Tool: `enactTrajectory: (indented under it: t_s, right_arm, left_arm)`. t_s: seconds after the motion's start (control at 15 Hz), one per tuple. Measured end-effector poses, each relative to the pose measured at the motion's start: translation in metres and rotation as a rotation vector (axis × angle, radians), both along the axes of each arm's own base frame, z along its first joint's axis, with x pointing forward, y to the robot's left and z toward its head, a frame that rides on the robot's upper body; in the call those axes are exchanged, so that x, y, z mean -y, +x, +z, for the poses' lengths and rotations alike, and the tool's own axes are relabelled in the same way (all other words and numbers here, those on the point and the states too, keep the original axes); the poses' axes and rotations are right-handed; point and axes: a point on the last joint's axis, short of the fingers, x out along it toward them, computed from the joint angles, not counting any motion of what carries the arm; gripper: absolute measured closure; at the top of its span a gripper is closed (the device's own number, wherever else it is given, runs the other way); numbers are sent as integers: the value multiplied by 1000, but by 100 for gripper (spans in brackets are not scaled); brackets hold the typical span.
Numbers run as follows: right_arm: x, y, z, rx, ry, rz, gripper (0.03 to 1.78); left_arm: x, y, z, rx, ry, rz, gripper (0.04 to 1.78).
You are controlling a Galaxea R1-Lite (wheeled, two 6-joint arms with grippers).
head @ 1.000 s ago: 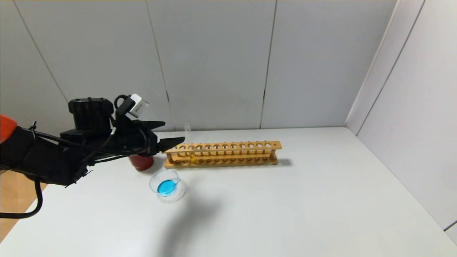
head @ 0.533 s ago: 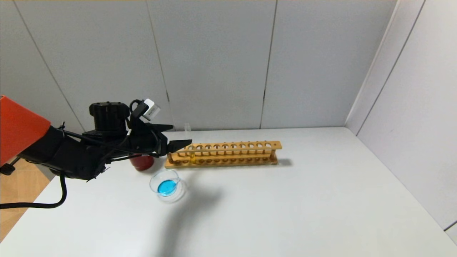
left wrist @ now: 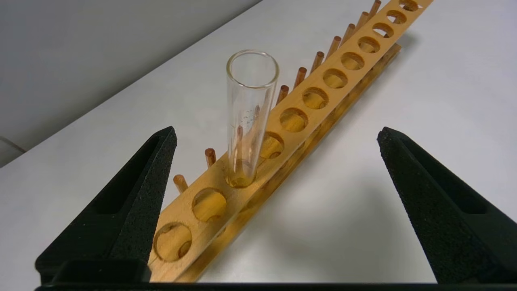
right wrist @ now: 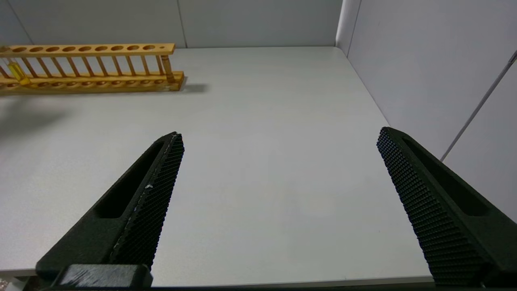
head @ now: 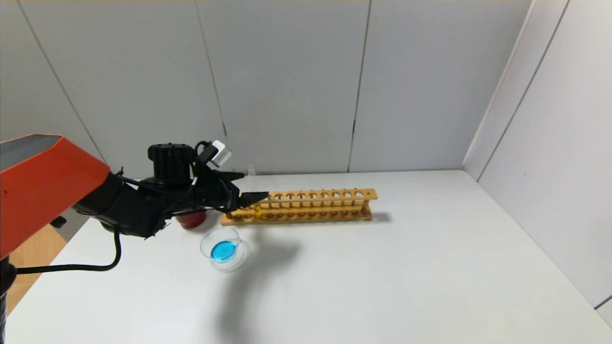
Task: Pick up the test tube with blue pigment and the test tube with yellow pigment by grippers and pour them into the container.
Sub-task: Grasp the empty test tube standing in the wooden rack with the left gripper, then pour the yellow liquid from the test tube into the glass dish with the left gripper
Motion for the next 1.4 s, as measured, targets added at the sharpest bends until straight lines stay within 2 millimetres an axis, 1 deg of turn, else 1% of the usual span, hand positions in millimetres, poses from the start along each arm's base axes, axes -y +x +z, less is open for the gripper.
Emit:
enactTrajectory:
  t_s: [0.33, 0.47, 0.6, 0.67, 0.93, 1.0, 1.07, 1.13, 1.4]
  right_arm:
    - [0, 0, 0, 0, 0, 0, 6]
    - [0, 0, 0, 0, 0, 0, 6]
    - [0, 0, 0, 0, 0, 0, 6]
    - [0, 0, 0, 0, 0, 0, 6]
    - [0, 0, 0, 0, 0, 0, 6]
    - [0, 0, 0, 0, 0, 0, 6]
    - [0, 0, 0, 0, 0, 0, 6]
    - [0, 0, 0, 0, 0, 0, 6]
    - [0, 0, 0, 0, 0, 0, 6]
  left_arm:
    - [4, 16, -11, -4, 2, 3, 8]
    - [5, 21, -11, 2, 5, 17, 16]
    - [7, 24, -14, -12, 8, 15, 35]
    - [9, 25, -14, -11, 8, 12, 48]
    - [14, 29, -17, -11, 9, 2, 121]
    - [16, 29, -18, -12, 9, -1, 136]
    - [17, 30, -18, -11, 9, -2, 145]
    - [17, 29, -18, -9, 8, -3, 148]
    - [18, 25, -12, -6, 8, -3, 148]
